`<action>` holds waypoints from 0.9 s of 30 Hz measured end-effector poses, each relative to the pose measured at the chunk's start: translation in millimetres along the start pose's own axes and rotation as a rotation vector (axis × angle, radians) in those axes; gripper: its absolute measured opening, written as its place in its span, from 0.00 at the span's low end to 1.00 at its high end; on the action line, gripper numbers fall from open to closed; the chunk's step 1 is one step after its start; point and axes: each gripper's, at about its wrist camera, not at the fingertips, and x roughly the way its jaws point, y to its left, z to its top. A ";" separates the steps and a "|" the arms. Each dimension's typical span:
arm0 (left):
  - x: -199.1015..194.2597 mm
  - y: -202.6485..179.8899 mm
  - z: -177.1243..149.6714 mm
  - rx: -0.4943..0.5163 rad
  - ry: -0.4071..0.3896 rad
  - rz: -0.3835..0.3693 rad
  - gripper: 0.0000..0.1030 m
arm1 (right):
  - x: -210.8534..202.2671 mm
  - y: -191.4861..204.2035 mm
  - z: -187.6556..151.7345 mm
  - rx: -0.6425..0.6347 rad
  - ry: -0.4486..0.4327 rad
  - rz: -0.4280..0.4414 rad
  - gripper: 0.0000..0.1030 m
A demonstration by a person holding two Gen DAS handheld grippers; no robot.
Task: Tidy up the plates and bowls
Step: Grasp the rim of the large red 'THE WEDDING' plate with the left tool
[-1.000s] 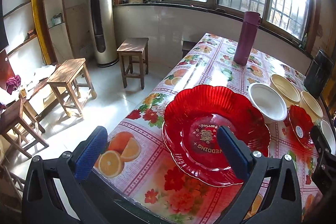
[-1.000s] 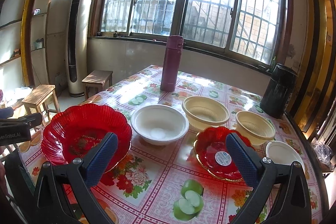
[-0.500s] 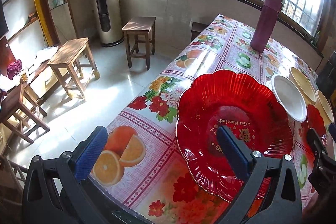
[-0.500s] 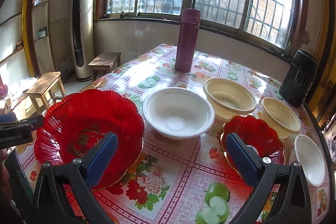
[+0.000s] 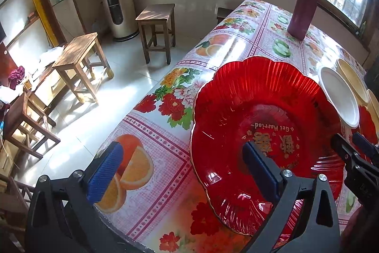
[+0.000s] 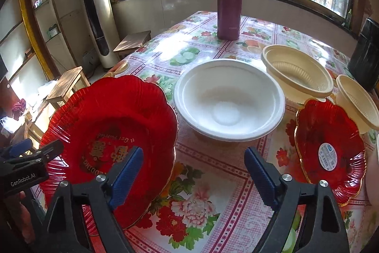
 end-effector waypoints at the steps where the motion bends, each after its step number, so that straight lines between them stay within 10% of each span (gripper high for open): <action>1: 1.1 0.0 -0.3 0.003 0.004 -0.003 0.93 | 5.5 -1.8 0.2 0.012 0.019 0.010 0.75; 16: 11.0 -17.0 -3.6 0.067 0.029 -0.039 0.25 | 17.1 4.6 -5.6 0.054 0.065 0.159 0.12; 27: -5.0 -8.9 -23.5 0.089 0.036 -0.011 0.23 | 2.4 16.5 -22.0 0.029 0.071 0.171 0.12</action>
